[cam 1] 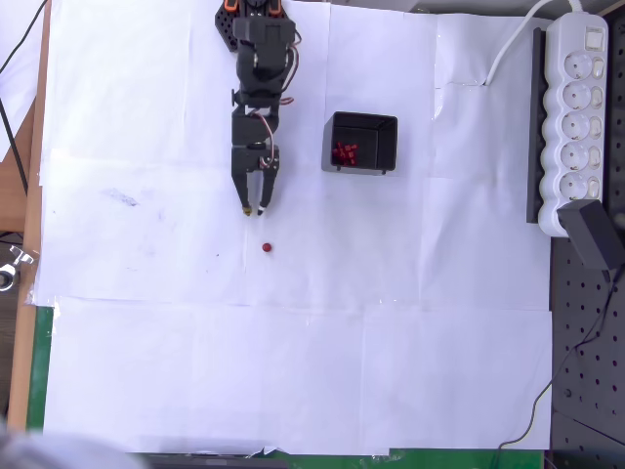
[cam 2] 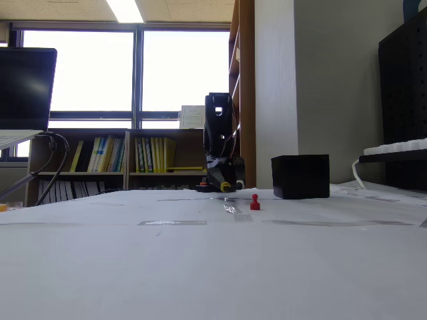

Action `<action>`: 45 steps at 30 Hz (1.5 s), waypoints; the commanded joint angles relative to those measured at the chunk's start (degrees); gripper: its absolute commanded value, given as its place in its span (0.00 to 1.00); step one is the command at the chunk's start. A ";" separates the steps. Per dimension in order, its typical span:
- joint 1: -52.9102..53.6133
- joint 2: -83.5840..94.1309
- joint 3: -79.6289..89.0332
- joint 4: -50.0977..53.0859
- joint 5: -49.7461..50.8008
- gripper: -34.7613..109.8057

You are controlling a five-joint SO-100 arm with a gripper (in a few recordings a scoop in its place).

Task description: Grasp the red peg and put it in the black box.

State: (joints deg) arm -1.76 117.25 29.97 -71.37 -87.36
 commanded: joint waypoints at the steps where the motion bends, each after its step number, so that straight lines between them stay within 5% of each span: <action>1: -0.88 1.14 1.23 -2.29 -3.16 0.40; 45: -2.46 16.79 30.59 5.27 -4.48 0.46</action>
State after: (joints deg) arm -3.52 136.05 57.39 -66.71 -91.23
